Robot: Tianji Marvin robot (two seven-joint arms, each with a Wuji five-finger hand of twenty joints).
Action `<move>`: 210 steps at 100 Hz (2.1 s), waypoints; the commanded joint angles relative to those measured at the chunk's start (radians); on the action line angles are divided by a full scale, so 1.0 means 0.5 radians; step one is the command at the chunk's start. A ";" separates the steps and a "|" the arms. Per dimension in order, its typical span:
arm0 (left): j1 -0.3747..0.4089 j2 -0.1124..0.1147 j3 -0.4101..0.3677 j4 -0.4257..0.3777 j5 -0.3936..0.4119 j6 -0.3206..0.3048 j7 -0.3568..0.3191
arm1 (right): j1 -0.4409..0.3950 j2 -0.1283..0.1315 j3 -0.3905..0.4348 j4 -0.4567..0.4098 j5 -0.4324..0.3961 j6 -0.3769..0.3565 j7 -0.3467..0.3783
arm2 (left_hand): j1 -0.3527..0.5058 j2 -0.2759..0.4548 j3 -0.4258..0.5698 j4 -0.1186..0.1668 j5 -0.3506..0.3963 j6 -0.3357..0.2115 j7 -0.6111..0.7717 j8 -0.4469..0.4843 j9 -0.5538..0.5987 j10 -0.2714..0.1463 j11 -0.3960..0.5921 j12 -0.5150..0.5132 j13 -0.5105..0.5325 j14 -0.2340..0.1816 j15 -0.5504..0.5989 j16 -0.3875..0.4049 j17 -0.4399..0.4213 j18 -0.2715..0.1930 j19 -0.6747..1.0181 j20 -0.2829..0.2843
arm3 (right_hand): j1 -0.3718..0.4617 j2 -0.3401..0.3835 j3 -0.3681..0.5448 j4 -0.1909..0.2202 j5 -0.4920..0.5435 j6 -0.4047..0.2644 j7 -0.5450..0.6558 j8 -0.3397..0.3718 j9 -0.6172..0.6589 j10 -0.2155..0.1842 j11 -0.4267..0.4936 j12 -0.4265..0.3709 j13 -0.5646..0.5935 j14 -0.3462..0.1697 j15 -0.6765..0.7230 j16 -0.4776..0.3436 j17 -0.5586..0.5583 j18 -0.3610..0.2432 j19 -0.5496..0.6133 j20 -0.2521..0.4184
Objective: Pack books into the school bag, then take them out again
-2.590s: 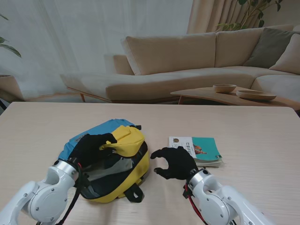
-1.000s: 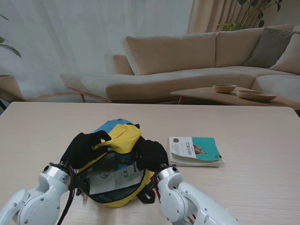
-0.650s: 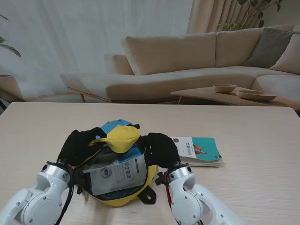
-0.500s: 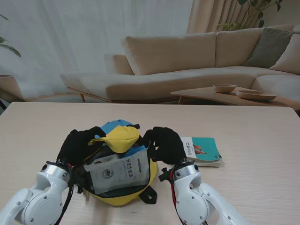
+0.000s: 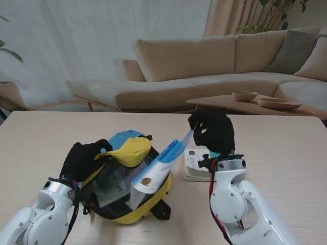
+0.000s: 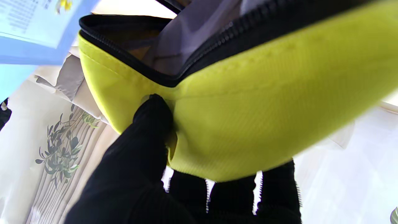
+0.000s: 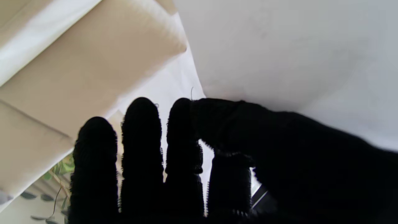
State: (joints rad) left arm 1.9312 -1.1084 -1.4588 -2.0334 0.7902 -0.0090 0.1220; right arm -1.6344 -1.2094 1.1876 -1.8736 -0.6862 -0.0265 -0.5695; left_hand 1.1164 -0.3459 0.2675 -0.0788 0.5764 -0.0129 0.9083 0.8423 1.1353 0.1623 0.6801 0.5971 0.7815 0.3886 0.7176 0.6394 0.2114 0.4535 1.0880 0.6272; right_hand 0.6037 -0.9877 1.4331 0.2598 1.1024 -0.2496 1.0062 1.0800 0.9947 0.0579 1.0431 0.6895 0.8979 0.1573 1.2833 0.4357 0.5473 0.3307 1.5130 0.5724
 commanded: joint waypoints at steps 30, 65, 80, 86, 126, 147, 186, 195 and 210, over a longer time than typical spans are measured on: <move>0.003 -0.011 0.014 -0.003 0.008 -0.020 -0.015 | -0.009 0.028 0.294 -0.108 -0.046 -0.121 0.067 | 0.133 0.132 0.017 0.006 -0.023 -0.102 0.190 0.100 0.078 -0.052 0.063 0.040 0.039 0.029 0.072 -0.018 -0.027 0.064 0.084 -0.016 | 0.026 -0.023 0.271 0.008 0.142 0.137 0.262 0.238 0.058 0.000 0.016 0.036 0.066 0.013 0.053 -0.013 -0.007 0.004 0.089 0.046; 0.020 -0.014 0.027 0.007 -0.032 -0.051 -0.003 | -0.013 0.082 0.334 -0.029 -0.327 0.090 0.136 | 0.137 0.136 0.006 0.010 -0.025 -0.102 0.184 0.102 0.060 -0.054 0.060 0.042 0.022 0.029 0.064 -0.017 -0.040 0.061 0.075 -0.020 | -0.038 0.074 0.186 0.155 0.131 0.070 0.193 0.313 0.060 -0.031 -0.007 0.080 0.070 -0.025 0.031 0.011 0.005 -0.023 0.090 0.041; 0.035 -0.012 0.033 -0.006 -0.028 -0.065 -0.007 | 0.038 0.095 0.234 0.159 -0.373 0.260 0.179 | 0.137 0.138 0.001 0.011 -0.022 -0.107 0.182 0.104 0.059 -0.054 0.057 0.042 0.016 0.035 0.060 -0.018 -0.046 0.062 0.070 -0.023 | -0.041 0.084 0.170 0.177 0.128 0.069 0.197 0.308 0.058 -0.025 0.000 0.079 0.063 -0.012 0.034 0.016 -0.004 -0.011 0.091 0.043; 0.040 -0.009 0.033 -0.013 -0.021 -0.070 -0.018 | 0.058 0.098 0.206 0.215 -0.370 0.312 0.215 | 0.135 0.138 -0.002 0.011 -0.023 -0.110 0.180 0.105 0.058 -0.056 0.057 0.042 0.015 0.033 0.059 -0.018 -0.047 0.062 0.070 -0.023 | -0.041 0.095 0.161 0.180 0.121 0.067 0.195 0.307 0.049 -0.020 0.002 0.080 0.057 -0.011 0.036 0.018 -0.014 -0.013 0.088 0.043; 0.037 -0.006 0.050 -0.008 -0.016 -0.072 -0.031 | 0.071 0.134 0.209 0.311 -0.483 0.535 0.375 | 0.134 0.142 -0.015 0.015 -0.023 -0.123 0.171 0.109 0.058 -0.058 0.051 0.045 0.003 0.031 0.050 -0.017 -0.056 0.058 0.062 -0.028 | -0.086 0.158 0.107 0.311 0.100 0.030 0.187 0.290 0.044 -0.020 0.030 0.068 0.050 -0.018 0.054 0.017 -0.018 -0.021 0.102 0.053; 0.043 -0.007 0.051 -0.006 -0.021 -0.075 -0.023 | -0.062 0.166 0.323 0.280 -0.554 0.466 0.475 | 0.134 0.143 -0.021 0.017 -0.021 -0.126 0.169 0.112 0.057 -0.057 0.046 0.045 0.000 0.035 0.047 -0.016 -0.060 0.061 0.060 -0.030 | -0.115 0.227 0.024 0.539 0.100 0.029 0.204 0.281 0.050 -0.037 0.043 0.066 0.058 -0.030 0.055 0.018 -0.009 -0.028 0.106 0.056; 0.049 -0.009 0.054 -0.001 -0.027 -0.078 -0.012 | -0.068 0.164 0.472 0.353 -0.662 0.599 0.374 | 0.136 0.141 -0.024 0.019 -0.018 -0.127 0.165 0.112 0.058 -0.054 0.043 0.048 0.000 0.036 0.046 -0.014 -0.060 0.061 0.061 -0.030 | -0.113 0.252 -0.006 0.577 0.095 0.025 0.210 0.296 0.037 -0.050 0.047 0.075 0.047 -0.041 0.057 0.018 -0.011 -0.037 0.103 0.053; 0.050 -0.009 0.053 0.000 -0.023 -0.079 -0.009 | -0.068 0.165 0.507 0.374 -0.674 0.608 0.359 | 0.136 0.142 -0.024 0.019 -0.019 -0.128 0.164 0.112 0.055 -0.056 0.041 0.049 0.001 0.035 0.046 -0.014 -0.061 0.060 0.061 -0.031 | -0.113 0.254 -0.010 0.581 0.095 0.026 0.210 0.296 0.037 -0.052 0.047 0.074 0.047 -0.041 0.057 0.017 -0.009 -0.036 0.104 0.053; 0.041 -0.006 0.061 0.006 -0.025 -0.075 -0.027 | -0.052 0.158 0.546 0.411 -0.671 0.649 0.319 | 0.135 0.143 -0.025 0.020 -0.019 -0.128 0.163 0.112 0.053 -0.057 0.040 0.049 0.001 0.033 0.045 -0.014 -0.061 0.060 0.060 -0.031 | -0.100 0.268 -0.040 0.551 0.071 0.026 0.194 0.289 0.018 -0.030 0.036 0.072 0.027 -0.028 0.050 0.019 -0.033 -0.030 0.099 0.054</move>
State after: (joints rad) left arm 1.9472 -1.1078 -1.4298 -2.0229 0.7799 -0.0474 0.1292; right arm -1.6619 -1.1263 1.4510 -1.6725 -1.0228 0.2920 -0.4189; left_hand 1.1166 -0.3459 0.2668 -0.0788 0.5764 -0.0130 0.9083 0.8447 1.1353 0.1610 0.6811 0.6075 0.7794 0.3886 0.7178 0.6394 0.2007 0.4544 1.0882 0.6266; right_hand 0.5779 -0.8726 1.4219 0.5111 1.1116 -0.2425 1.0018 1.1668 0.9950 0.0575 1.0426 0.7143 0.8988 0.1442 1.2836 0.4355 0.5454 0.3143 1.5164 0.5738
